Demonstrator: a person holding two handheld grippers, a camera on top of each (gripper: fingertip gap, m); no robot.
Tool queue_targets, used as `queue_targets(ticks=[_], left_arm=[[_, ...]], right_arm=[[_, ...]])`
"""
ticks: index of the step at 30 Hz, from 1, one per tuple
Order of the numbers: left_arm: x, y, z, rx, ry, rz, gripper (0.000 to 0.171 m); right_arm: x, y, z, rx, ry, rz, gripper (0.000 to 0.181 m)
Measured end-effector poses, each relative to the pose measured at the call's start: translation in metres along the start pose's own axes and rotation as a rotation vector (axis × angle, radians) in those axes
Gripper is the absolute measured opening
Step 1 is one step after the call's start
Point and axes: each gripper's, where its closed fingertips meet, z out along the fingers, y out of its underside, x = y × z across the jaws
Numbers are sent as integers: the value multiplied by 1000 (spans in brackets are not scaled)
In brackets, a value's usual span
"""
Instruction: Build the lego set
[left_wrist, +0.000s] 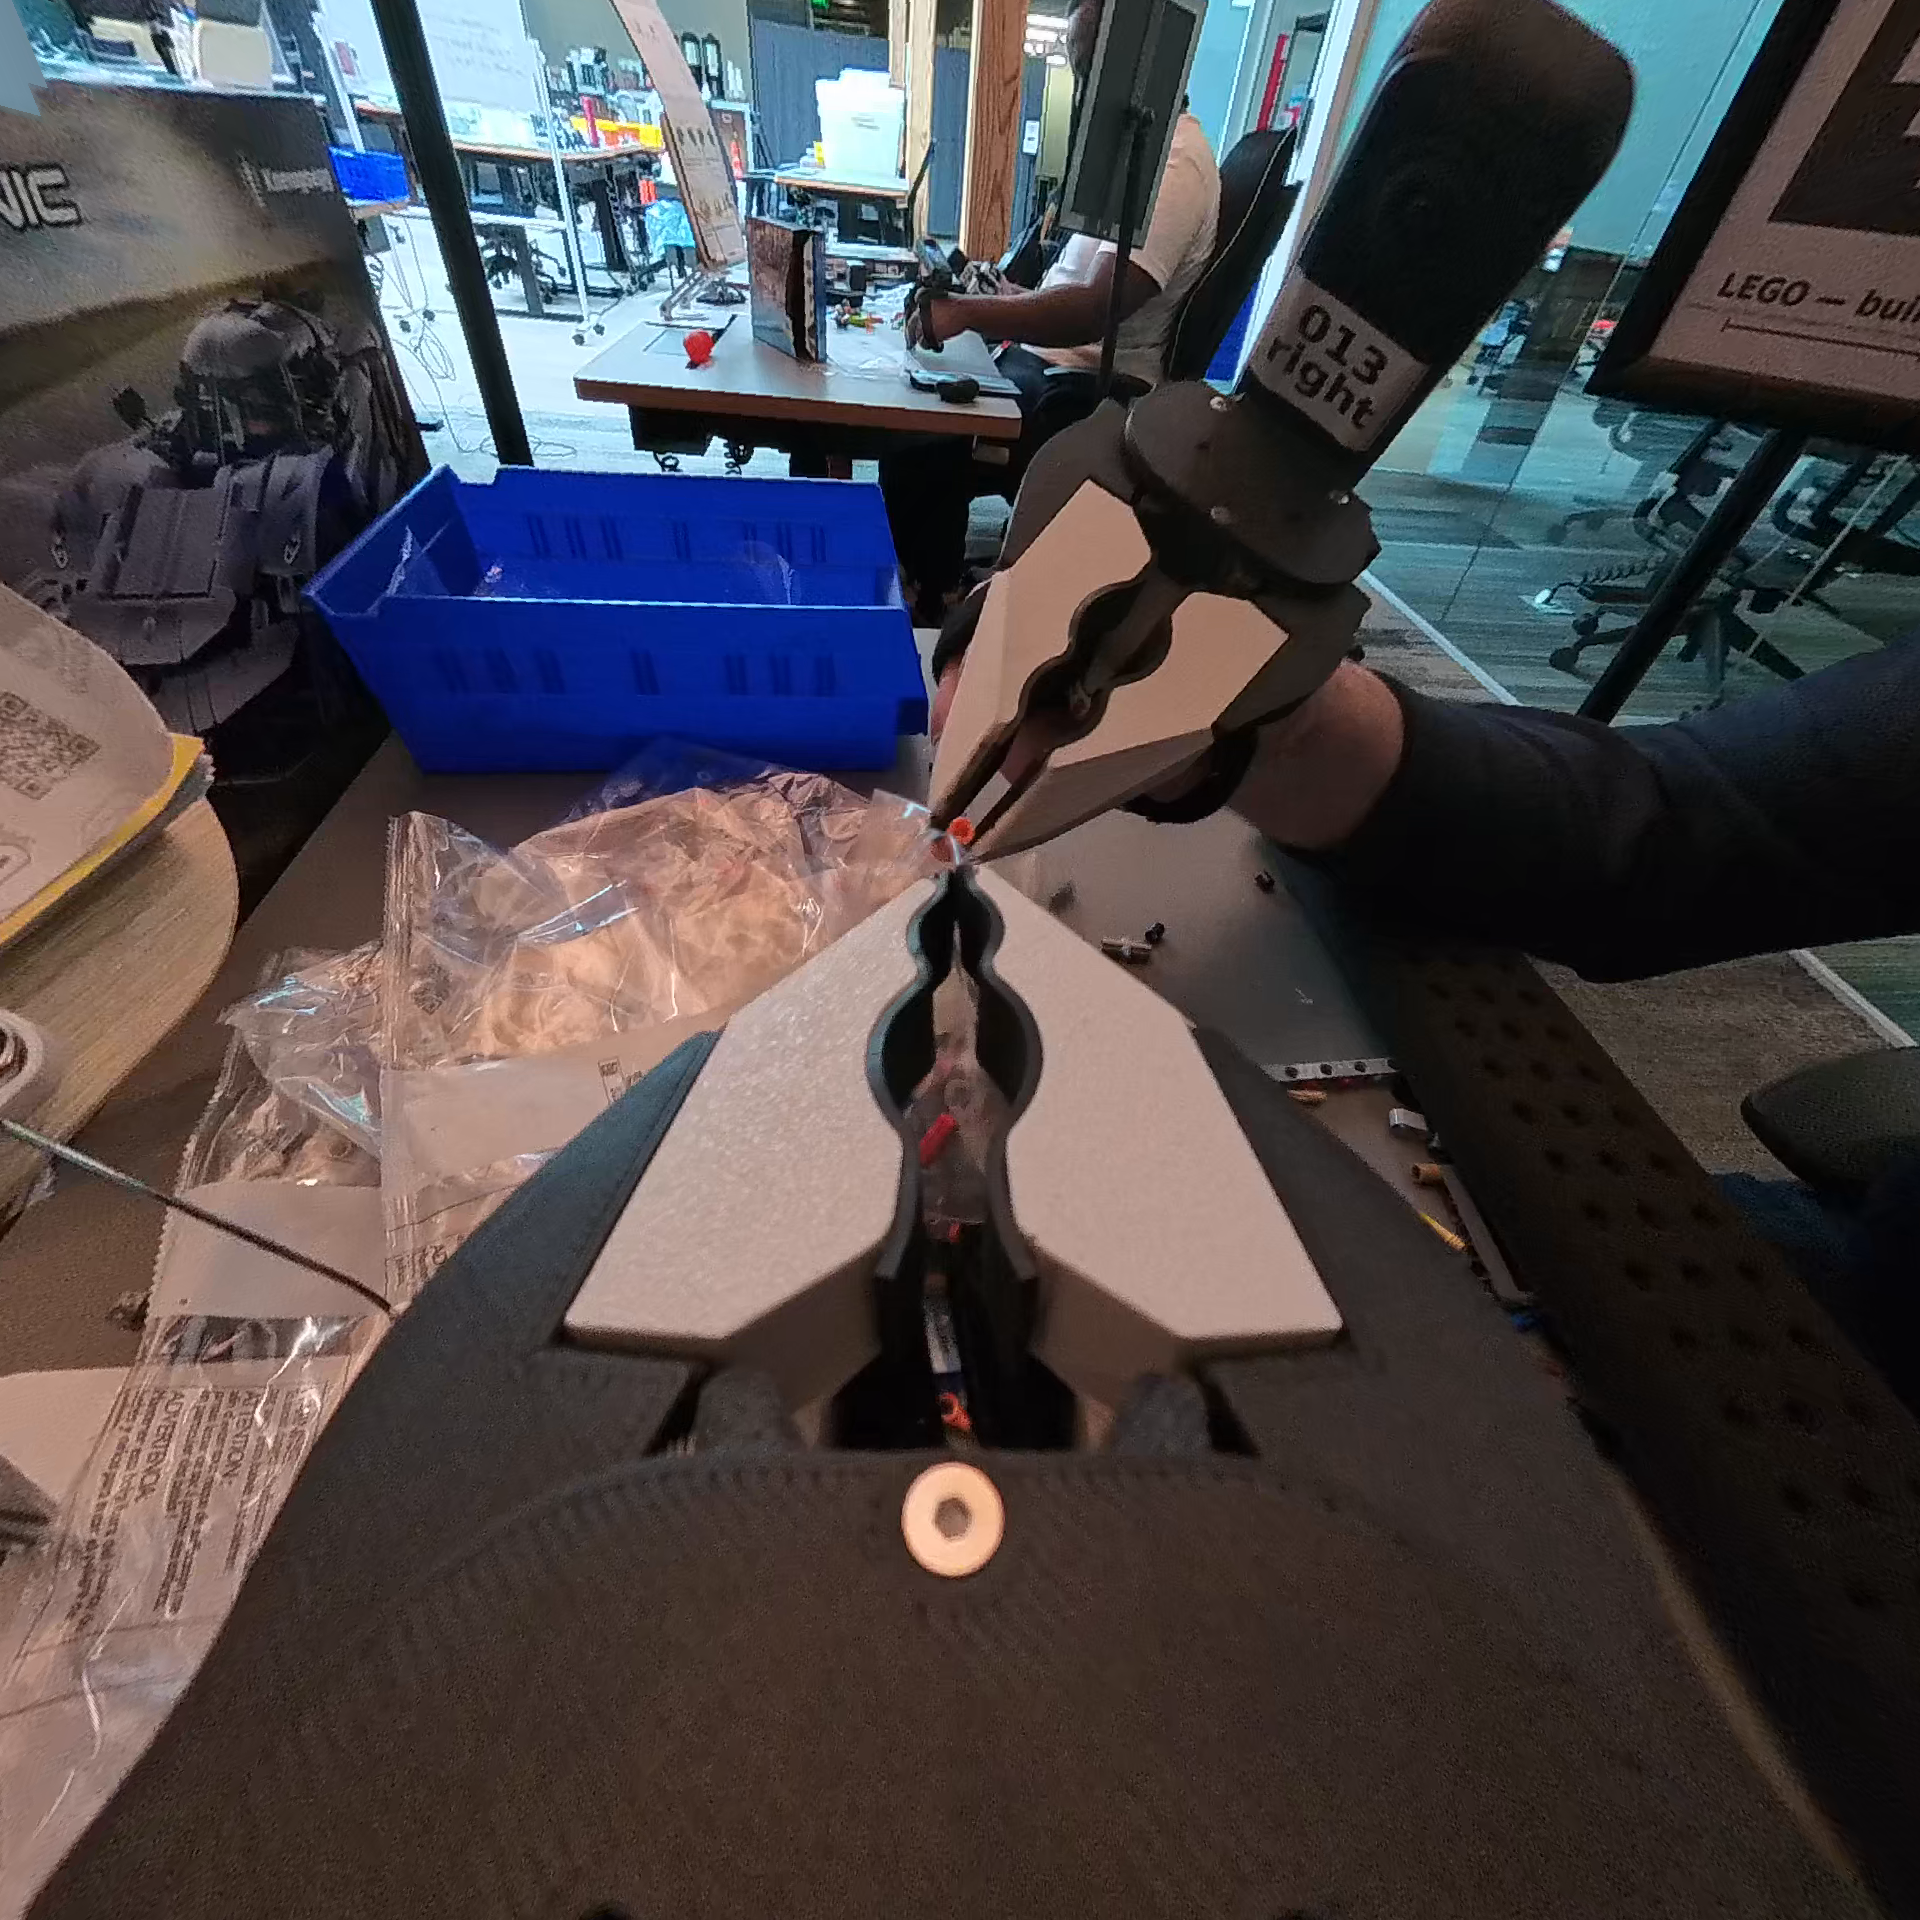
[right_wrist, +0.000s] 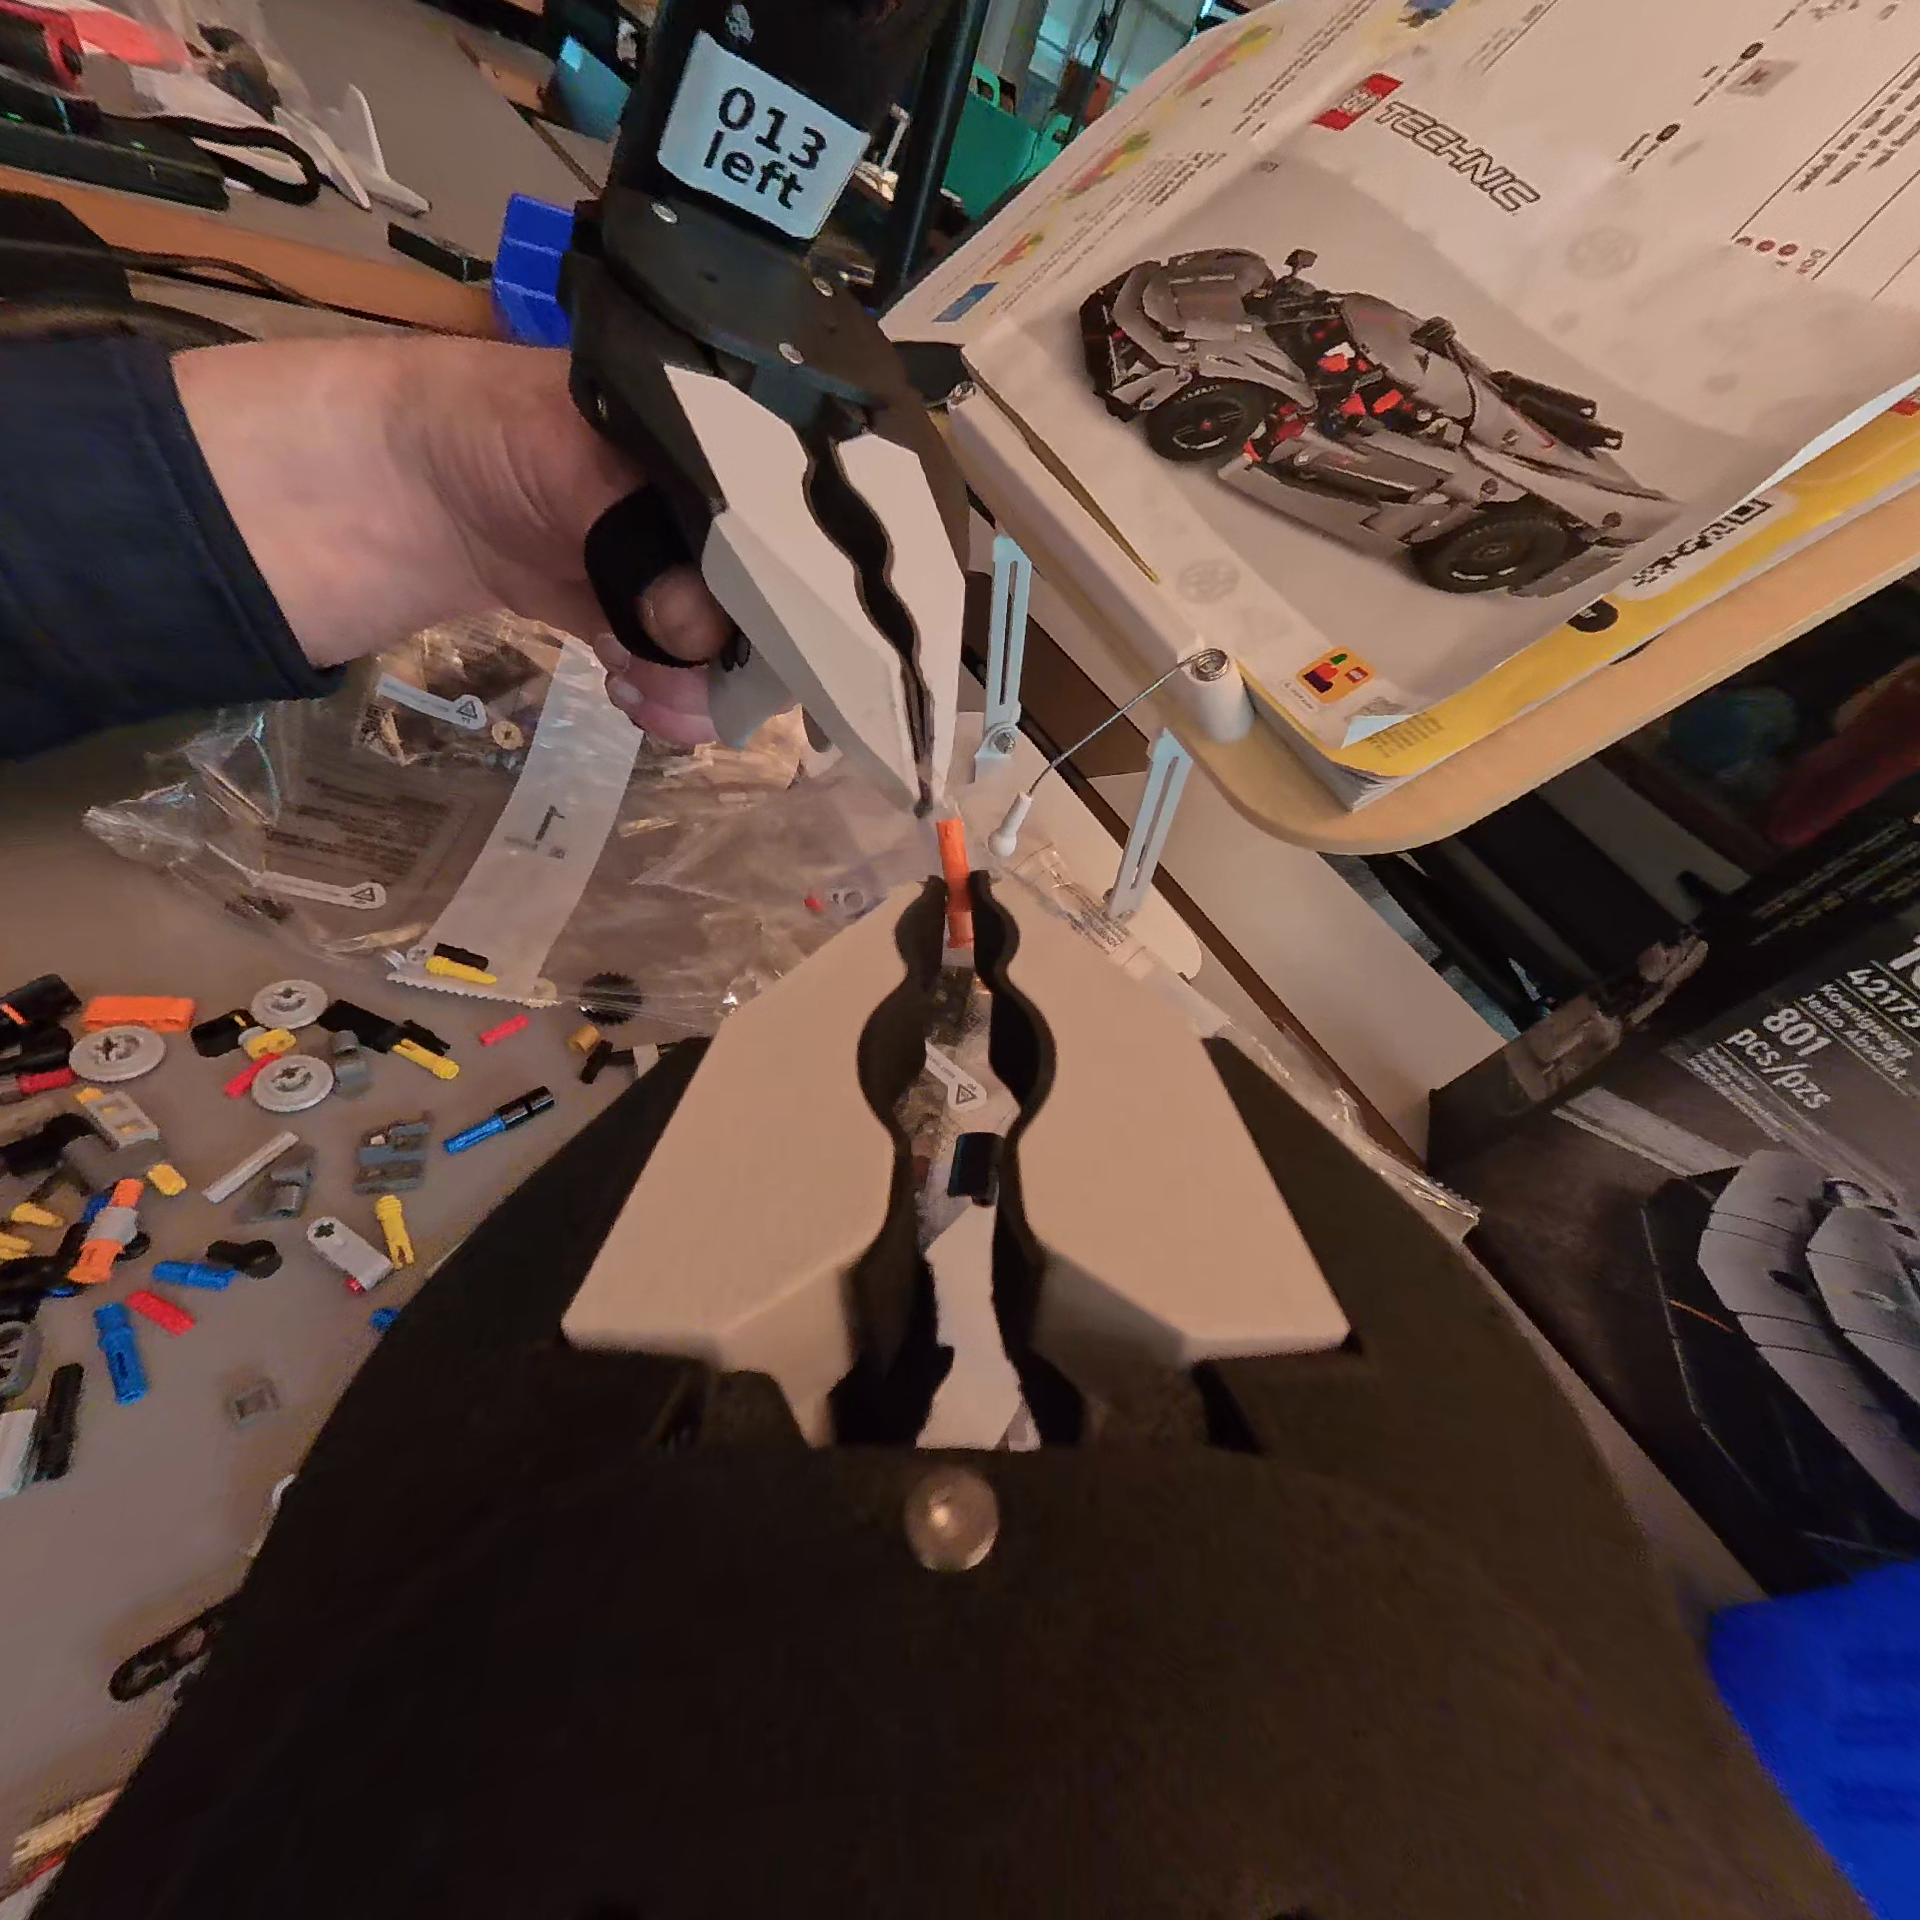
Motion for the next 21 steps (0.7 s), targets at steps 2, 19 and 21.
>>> queue_targets(ticks=[2, 19, 21], left_arm=[[1, -1, 0, 7, 5, 0, 0], [1, 10, 10, -55, 6, 0, 0], [1, 12, 12, -66, 9, 0, 0]], right_arm=[[2, 4, 0, -22, 11, -14, 2], [11, 14, 1, -243, 238, -383, 1], [14, 18, 1, -292, 271, -468, 1]])
